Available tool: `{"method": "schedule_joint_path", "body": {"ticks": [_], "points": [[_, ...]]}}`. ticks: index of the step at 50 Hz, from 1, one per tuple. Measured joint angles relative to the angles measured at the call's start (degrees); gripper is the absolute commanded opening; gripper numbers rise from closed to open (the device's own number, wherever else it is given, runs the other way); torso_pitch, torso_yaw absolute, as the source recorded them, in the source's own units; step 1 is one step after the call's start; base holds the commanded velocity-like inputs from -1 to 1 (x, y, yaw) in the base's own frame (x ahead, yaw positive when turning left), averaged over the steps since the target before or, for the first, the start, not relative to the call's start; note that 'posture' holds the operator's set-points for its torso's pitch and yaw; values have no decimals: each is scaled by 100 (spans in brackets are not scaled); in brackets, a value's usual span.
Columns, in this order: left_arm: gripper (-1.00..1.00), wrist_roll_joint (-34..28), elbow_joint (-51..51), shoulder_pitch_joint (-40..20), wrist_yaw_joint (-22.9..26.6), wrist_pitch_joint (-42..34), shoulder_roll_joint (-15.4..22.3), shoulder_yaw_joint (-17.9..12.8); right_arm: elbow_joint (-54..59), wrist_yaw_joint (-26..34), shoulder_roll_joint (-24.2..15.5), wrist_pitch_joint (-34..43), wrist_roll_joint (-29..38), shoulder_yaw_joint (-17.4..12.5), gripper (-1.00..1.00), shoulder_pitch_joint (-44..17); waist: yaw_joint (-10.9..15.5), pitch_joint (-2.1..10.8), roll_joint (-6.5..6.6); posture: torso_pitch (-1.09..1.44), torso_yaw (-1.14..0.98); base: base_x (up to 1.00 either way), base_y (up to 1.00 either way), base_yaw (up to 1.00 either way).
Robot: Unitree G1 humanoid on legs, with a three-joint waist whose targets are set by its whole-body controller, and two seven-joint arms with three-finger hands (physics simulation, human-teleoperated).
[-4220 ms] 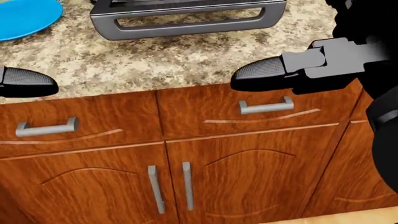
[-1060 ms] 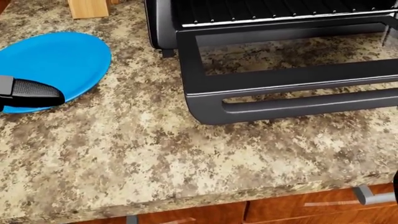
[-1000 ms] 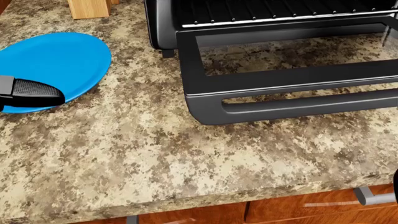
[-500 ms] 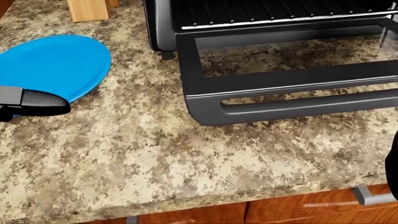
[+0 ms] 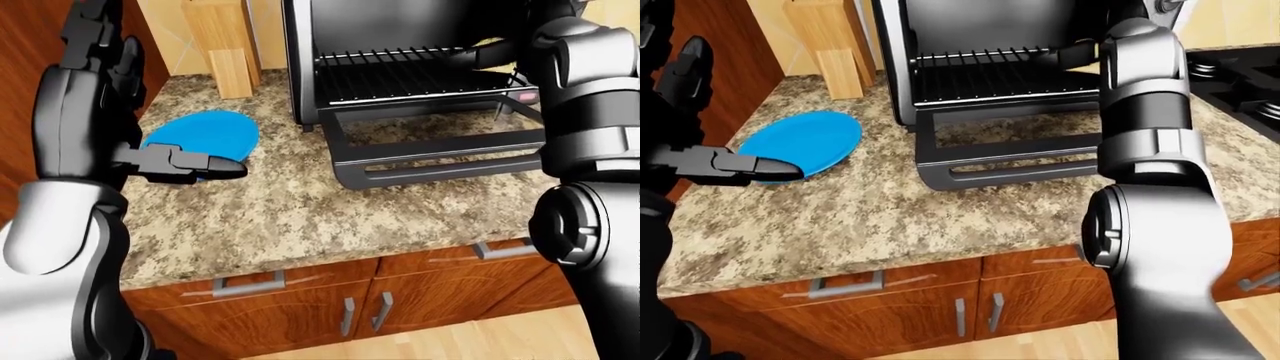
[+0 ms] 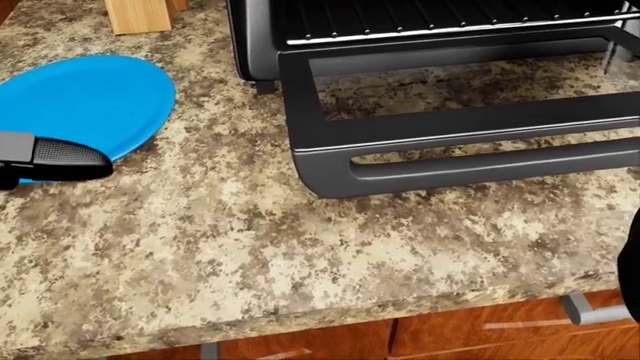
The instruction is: Pick the scone from the rack and place it on the plate on the counter.
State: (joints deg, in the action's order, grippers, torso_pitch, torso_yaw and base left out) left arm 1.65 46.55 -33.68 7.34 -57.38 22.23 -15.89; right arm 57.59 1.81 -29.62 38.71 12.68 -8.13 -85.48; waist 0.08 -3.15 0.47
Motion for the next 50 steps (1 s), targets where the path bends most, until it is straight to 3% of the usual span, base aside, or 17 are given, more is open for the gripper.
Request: {"method": "schedule_joint_path", "body": {"ticks": [9,11,16,21,24,28,34,39,50], "points": [[100,14,95,97,10,-8,-5,-58,-141,54,10,143,45,18,100,108,6,5,-3,0,0,0,0,0],[100,15,87,93,7,-3,-2,-58,-175,65,4,182,63,26,77,118,9,7,-6,0,0,0,0,0],[100,9,62,106,-4,18,-4,-48,-245,64,-21,247,119,22,65,130,5,16,-14,0,0,0,0,0],[100,14,91,124,-3,13,-7,-66,-289,31,-34,284,152,3,42,114,-3,20,-12,0,0,0,0,0],[100,21,94,120,1,11,5,-78,-325,24,-51,303,171,6,16,108,-6,21,-11,0,0,0,0,0],[100,22,76,107,-1,16,19,-82,-370,43,-74,319,188,5,9,102,-8,26,-12,0,0,0,0,0],[100,29,26,54,-4,19,36,-65,-405,55,-71,309,198,-5,-34,116,-9,28,-19,0,0,0,0,0],[100,42,12,-5,1,-6,71,-78,-379,55,-58,296,211,2,-100,96,-9,26,-20,0,0,0,0,0],[100,79,57,-36,8,-75,141,-122,-420,165,-65,361,233,24,-100,82,0,12,-19,0,0,0,0,0]]}}
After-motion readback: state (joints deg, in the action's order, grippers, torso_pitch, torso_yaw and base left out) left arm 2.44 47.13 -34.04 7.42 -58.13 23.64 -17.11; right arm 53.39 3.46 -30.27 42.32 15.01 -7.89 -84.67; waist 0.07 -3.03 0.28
